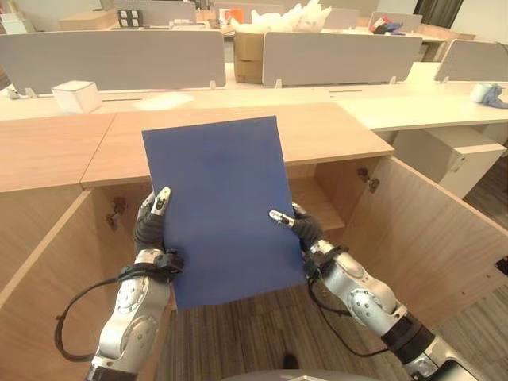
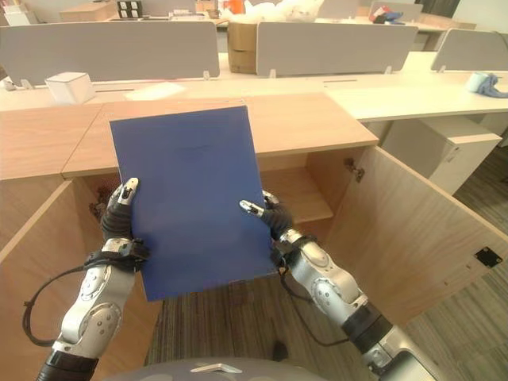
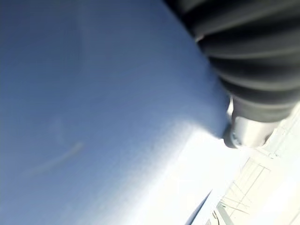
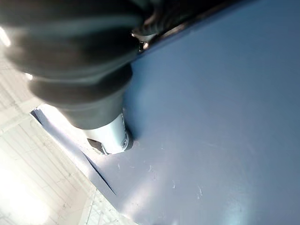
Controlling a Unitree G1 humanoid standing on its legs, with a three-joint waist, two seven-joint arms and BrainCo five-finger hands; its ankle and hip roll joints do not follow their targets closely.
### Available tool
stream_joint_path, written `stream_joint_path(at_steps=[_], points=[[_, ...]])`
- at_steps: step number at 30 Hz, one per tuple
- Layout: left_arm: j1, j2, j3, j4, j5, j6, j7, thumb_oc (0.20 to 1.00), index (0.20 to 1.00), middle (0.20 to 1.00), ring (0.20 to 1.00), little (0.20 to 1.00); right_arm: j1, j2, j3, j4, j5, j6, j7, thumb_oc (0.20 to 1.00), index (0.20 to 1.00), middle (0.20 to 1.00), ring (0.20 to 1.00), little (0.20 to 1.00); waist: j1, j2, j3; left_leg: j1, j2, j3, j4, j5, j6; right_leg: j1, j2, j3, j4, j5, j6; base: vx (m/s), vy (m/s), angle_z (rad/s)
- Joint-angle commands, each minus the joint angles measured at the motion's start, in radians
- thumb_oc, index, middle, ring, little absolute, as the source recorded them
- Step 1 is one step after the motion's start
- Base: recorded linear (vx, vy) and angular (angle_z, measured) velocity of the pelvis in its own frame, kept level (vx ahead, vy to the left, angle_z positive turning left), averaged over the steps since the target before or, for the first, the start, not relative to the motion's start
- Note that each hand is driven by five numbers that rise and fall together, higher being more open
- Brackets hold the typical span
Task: Put the empty folder in the office cabinet
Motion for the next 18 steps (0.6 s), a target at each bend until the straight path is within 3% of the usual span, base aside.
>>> stream_joint_path(at_steps=[1,18], points=[[-0.04,-0.009,0.012,-0.072,-0.014,-0.051,-0.008,0.2,0.2,0.2,0.2,0.2,-0.018,0.075,0.014,-0.071,0.022,-0.026,0.021,0.2,0.2,0.2,0.2,0.2,0.011,-0.02,0.001,-0.054,-0.001,-0.052,-0.009,-0.069,0.012,-0.091,-0.09,-0.01,0.025,0.023,0.109,0.0,0.0,0.0],[0.032,-0.023,-0.033,-0.033,-0.004,0.001,-0.018,0.2,0.2,0.2,0.2,0.2,0.063,0.068,-0.006,-0.072,0.001,0.006,0.009,0.2,0.2,0.2,0.2,0.2,0.016,-0.036,0.031,-0.065,0.011,-0.058,-0.009,-0.068,0.011,-0.089,-0.078,-0.013,0.016,0.008,0.104,0.0,-0.002,0.01]])
